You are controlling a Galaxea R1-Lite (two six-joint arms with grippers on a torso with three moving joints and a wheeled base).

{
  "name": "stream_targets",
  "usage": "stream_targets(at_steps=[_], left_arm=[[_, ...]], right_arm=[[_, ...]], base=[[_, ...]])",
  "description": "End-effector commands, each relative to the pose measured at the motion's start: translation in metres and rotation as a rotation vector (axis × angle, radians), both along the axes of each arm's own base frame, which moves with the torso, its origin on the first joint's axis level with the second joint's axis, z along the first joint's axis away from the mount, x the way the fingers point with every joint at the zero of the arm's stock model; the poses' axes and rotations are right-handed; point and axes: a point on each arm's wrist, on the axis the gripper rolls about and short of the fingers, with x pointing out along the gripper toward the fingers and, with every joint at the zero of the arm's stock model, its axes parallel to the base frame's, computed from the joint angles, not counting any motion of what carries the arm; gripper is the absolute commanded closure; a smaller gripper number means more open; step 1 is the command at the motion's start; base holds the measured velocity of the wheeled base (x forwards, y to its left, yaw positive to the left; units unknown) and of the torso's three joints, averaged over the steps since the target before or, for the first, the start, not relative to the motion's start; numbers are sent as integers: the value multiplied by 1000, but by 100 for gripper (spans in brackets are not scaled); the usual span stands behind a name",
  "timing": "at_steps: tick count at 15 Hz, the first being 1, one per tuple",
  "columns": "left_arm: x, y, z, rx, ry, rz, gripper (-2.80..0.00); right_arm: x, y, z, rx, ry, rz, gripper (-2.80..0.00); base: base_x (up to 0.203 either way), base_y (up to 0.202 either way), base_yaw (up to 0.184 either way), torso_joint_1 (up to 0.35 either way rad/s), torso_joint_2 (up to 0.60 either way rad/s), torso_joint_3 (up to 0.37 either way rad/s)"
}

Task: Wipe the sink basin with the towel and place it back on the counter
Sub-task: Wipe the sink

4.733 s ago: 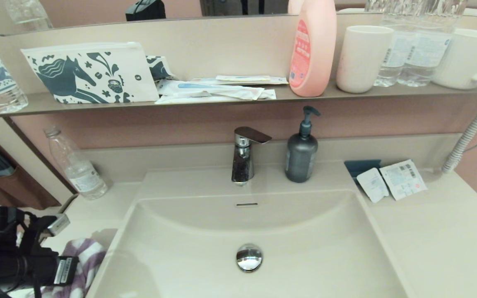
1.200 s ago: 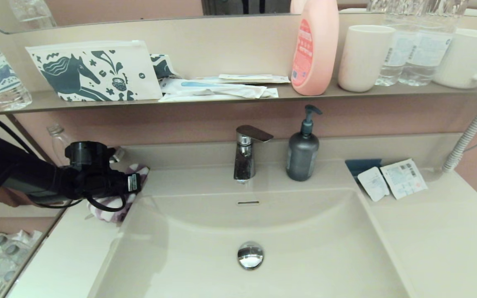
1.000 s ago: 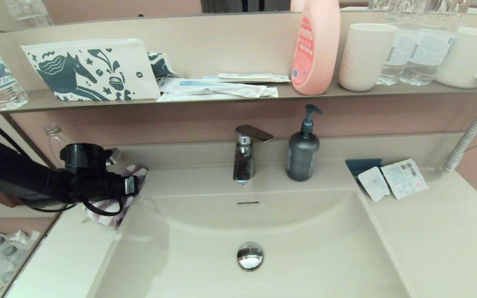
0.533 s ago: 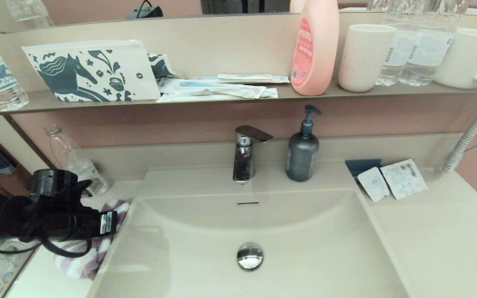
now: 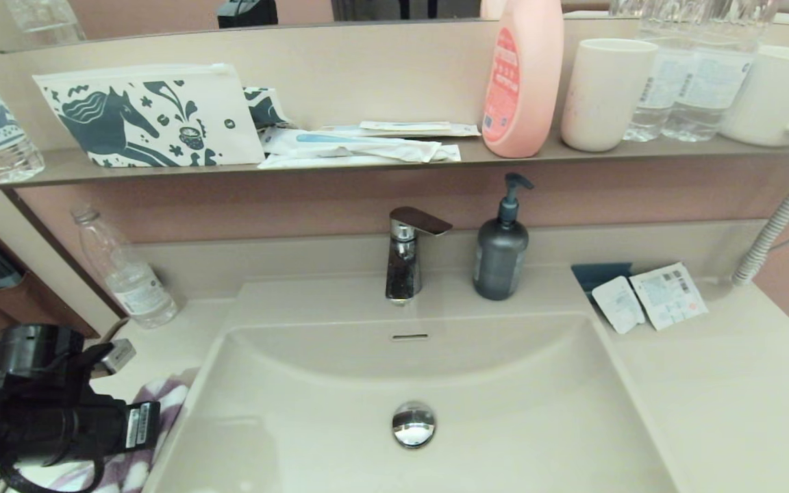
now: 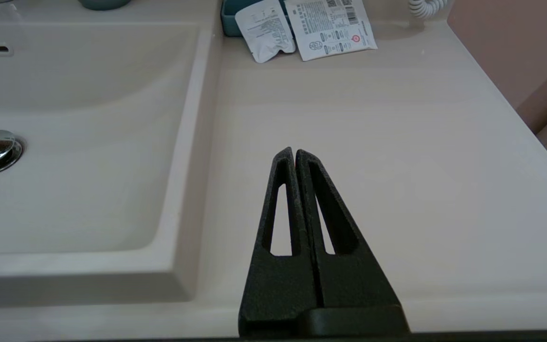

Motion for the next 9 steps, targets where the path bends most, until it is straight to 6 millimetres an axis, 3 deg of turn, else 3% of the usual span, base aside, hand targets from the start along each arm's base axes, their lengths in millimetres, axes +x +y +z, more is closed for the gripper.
stream_targets(at_steps=[1, 6, 9], left_arm=[[-8, -4, 26, 12, -124, -14, 0], [-31, -20, 84, -37, -186, -70, 0], [-29, -30, 89, -70, -192, -110, 0]], right_arm=[[0, 0, 0, 0, 0, 1, 0], [0, 0, 0, 0, 0, 0, 0], [0, 0, 0, 0, 0, 1, 0]], base=[[0, 0, 0, 0, 0, 0], [0, 0, 0, 0, 0, 0], [0, 0, 0, 0, 0, 0]])
